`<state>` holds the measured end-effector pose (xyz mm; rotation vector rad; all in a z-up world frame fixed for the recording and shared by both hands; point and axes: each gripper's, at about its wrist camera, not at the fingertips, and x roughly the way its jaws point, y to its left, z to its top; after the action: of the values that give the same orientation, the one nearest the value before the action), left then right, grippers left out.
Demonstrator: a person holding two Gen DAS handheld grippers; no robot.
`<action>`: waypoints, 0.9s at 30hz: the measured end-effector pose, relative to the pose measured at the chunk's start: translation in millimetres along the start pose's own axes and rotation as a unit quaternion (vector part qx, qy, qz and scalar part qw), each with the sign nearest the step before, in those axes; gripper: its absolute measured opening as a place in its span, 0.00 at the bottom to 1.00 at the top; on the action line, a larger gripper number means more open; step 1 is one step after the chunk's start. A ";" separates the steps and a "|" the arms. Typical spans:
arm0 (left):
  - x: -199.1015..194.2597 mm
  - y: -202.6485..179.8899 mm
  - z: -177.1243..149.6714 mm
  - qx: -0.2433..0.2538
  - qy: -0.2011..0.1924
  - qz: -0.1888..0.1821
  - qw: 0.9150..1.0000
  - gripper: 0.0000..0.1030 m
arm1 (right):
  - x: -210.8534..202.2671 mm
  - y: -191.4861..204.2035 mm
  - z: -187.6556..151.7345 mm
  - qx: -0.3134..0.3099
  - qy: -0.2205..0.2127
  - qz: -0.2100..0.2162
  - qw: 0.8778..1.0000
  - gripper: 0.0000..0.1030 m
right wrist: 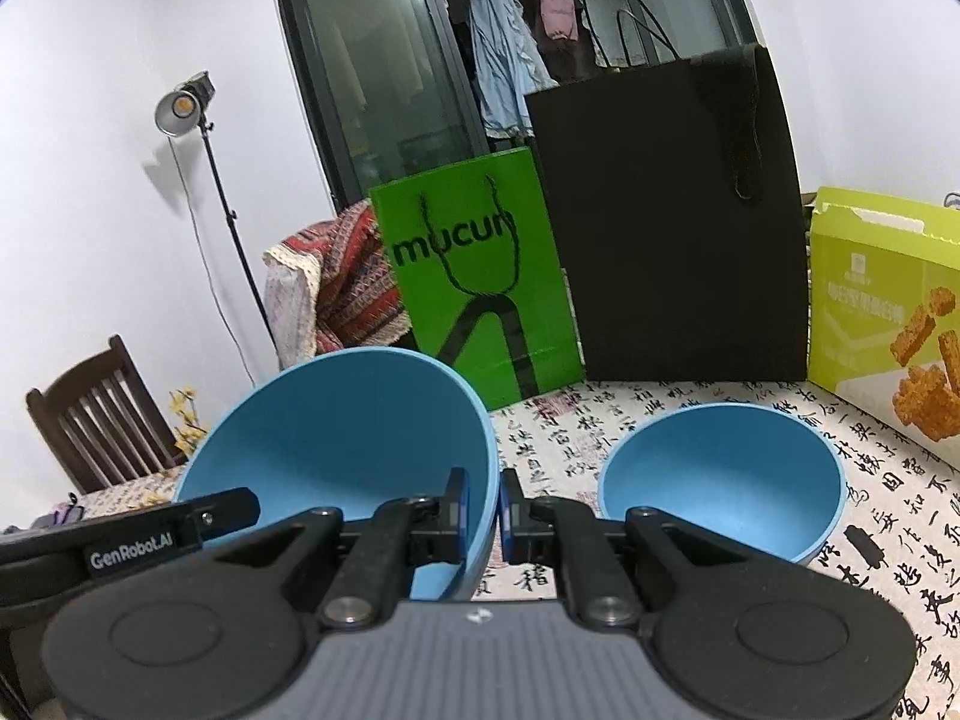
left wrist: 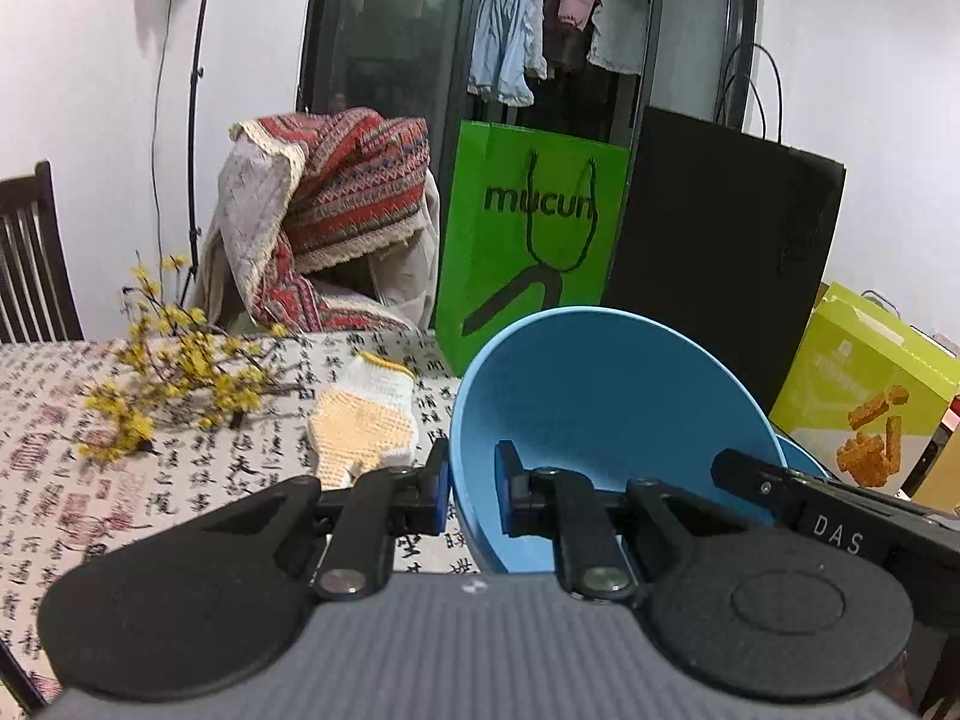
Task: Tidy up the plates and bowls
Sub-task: 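Lift the blue bowl off the table with both grippers, then carry the held blue bowl with both grippers toward the lilac vase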
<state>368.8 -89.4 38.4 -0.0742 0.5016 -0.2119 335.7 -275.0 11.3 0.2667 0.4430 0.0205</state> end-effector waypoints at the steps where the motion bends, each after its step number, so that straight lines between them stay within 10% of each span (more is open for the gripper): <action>1: -3.9 -0.3 0.7 0.000 -0.002 0.002 1.000 0.14 | -3.2 0.8 0.5 0.001 -0.002 0.004 1.000 0.10; 27: -80.0 4.2 -18.1 -0.006 -0.014 0.028 1.000 0.14 | -67.4 18.6 -10.2 0.002 -0.012 0.036 0.999 0.10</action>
<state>292.4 -68.2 59.6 -0.0739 0.4770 -0.1536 271.1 -259.8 35.6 0.2863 0.4086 0.0862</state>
